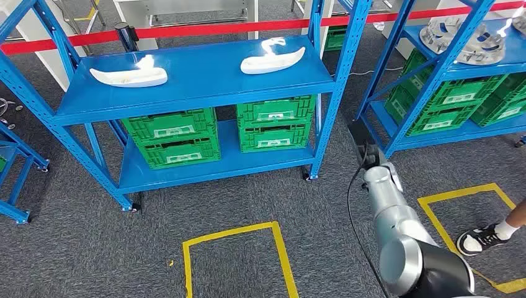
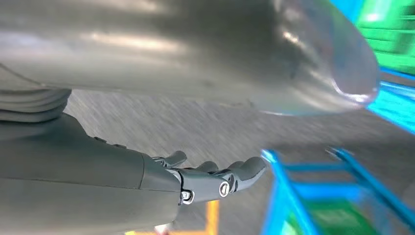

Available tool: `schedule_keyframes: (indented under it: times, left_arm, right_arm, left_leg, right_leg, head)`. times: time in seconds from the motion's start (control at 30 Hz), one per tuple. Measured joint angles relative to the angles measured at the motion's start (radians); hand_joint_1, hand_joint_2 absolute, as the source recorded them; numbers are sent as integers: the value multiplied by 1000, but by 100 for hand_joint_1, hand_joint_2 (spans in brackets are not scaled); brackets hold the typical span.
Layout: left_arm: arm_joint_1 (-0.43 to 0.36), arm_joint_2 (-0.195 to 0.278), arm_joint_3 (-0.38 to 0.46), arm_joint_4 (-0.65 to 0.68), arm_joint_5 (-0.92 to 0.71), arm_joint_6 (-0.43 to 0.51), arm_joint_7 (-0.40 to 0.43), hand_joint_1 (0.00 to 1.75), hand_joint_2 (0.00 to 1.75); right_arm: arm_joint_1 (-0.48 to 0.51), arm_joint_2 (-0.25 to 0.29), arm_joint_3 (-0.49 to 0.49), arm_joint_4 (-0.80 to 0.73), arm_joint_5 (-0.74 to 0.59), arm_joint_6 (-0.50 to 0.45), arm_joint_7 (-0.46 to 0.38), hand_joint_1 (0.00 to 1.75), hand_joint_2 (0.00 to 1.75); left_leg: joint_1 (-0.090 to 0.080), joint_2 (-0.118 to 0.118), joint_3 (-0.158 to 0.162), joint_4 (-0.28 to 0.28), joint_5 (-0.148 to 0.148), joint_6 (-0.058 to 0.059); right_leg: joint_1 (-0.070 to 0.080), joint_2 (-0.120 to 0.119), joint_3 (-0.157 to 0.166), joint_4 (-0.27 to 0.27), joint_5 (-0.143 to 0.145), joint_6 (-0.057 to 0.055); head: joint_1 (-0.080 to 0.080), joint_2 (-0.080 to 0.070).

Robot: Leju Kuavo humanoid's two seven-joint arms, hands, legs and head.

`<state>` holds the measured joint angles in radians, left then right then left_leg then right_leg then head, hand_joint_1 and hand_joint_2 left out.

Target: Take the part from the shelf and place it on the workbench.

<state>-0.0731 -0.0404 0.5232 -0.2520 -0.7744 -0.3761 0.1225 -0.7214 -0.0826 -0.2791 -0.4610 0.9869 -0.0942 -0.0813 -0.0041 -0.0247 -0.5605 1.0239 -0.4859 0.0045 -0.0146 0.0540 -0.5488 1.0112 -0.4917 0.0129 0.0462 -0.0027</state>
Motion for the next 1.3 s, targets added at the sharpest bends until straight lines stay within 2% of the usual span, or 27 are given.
schedule_keyframes:
  times: [0.07,0.67,0.9,1.13,1.23,1.3]
  left_arm:
    - [-4,-1,4,1,-9,0,3,0,0]
    - [-75,-18,69,26,-165,0,44,0,0]
    - [-83,-19,92,34,-210,0,58,0,0]
    - [-84,-19,108,37,-216,0,51,0,0]
    - [-85,-19,111,38,-217,0,44,0,0]
    - [-85,-21,113,38,-218,0,42,0,0]
  right_arm:
    - [-21,3,29,-11,12,-1,5,0,0]
    - [-294,61,582,-134,217,-5,92,0,0]
    - [-333,66,782,-136,248,10,106,0,0]
    - [-320,66,880,-135,226,17,113,0,0]
    - [-318,64,896,-131,222,13,113,0,0]
    - [-319,61,902,-127,218,14,113,0,0]
  left_leg:
    - [0,0,0,0,0,0]
    - [0,0,0,0,1,-1]
    - [-1,0,-1,2,1,-1]
    - [-5,0,-6,7,-1,2]
    - [-6,2,-9,4,0,14]
    - [-1,6,-5,-3,3,23]
  right_leg:
    - [0,0,0,0,0,0]
    - [0,0,-2,2,0,0]
    - [-1,0,-2,1,1,0]
    - [-6,0,-5,0,3,5]
    - [-7,2,-9,6,12,13]
    - [-5,-12,-27,38,3,17]
  head:
    - [0,0]
    - [0,0]
    - [0,0]
    - [0,0]
    - [0,0]
    - [1,0]
